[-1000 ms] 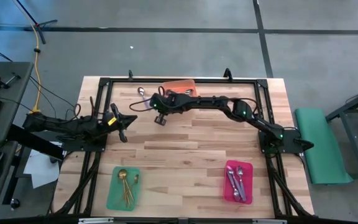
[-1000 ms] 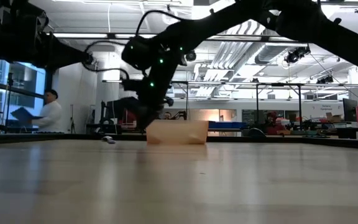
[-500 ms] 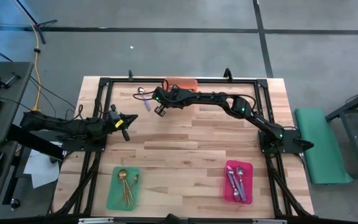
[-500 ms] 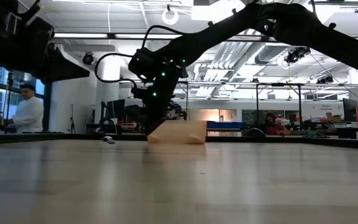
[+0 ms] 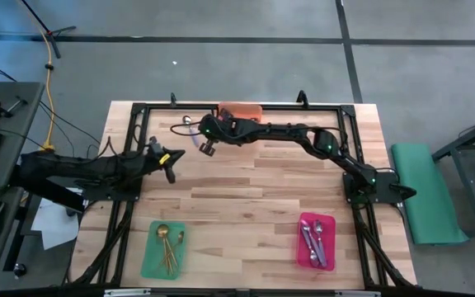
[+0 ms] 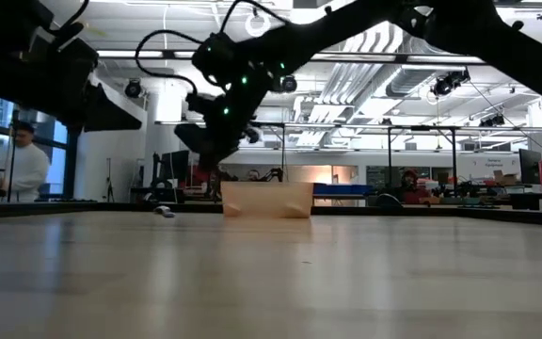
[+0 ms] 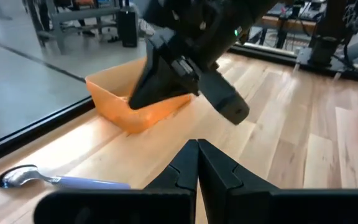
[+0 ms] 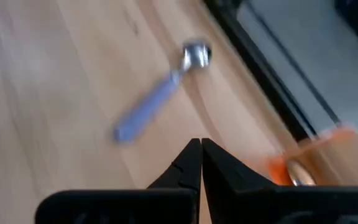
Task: Sort silverware by color (type)
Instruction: Put the violet spoon into the bin
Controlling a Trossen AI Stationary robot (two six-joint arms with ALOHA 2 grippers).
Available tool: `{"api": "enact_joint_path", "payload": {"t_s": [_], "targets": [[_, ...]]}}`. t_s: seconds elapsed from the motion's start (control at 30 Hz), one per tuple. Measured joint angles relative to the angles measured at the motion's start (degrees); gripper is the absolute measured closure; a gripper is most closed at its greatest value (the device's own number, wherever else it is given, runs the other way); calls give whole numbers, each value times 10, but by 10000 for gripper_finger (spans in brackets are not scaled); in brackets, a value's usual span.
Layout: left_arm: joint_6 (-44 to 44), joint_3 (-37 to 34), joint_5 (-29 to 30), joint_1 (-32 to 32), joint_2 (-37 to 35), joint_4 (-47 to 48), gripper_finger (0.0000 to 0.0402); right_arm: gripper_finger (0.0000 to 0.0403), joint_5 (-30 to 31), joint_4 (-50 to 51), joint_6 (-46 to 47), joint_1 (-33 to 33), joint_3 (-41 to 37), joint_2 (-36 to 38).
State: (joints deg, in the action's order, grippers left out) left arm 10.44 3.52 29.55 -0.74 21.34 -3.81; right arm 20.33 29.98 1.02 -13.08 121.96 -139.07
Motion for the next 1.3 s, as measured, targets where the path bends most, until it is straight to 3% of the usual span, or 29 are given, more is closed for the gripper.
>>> {"api": "enact_joint_path", "payload": {"t_s": [0.2,0.4,0.53,0.73,0.9,1.03,1.3], "targets": [[20,25,-11,-23,49,19,402,403,-52,-193,30,6,-161,36],[63,70,-25,-60,121,76,401,403,-64,-329,41,38,-365,169],[108,130,-49,-104,185,162,401,403,-28,-366,26,49,-491,290],[111,216,-147,-183,310,227,376,403,44,-410,13,57,-649,455],[100,296,-207,-268,429,277,333,403,57,-476,-1,59,-748,565],[84,361,-218,-326,518,291,296,403,57,-510,-2,61,-801,636],[66,455,-253,-399,675,300,266,403,58,-533,-7,66,-844,688]]}}
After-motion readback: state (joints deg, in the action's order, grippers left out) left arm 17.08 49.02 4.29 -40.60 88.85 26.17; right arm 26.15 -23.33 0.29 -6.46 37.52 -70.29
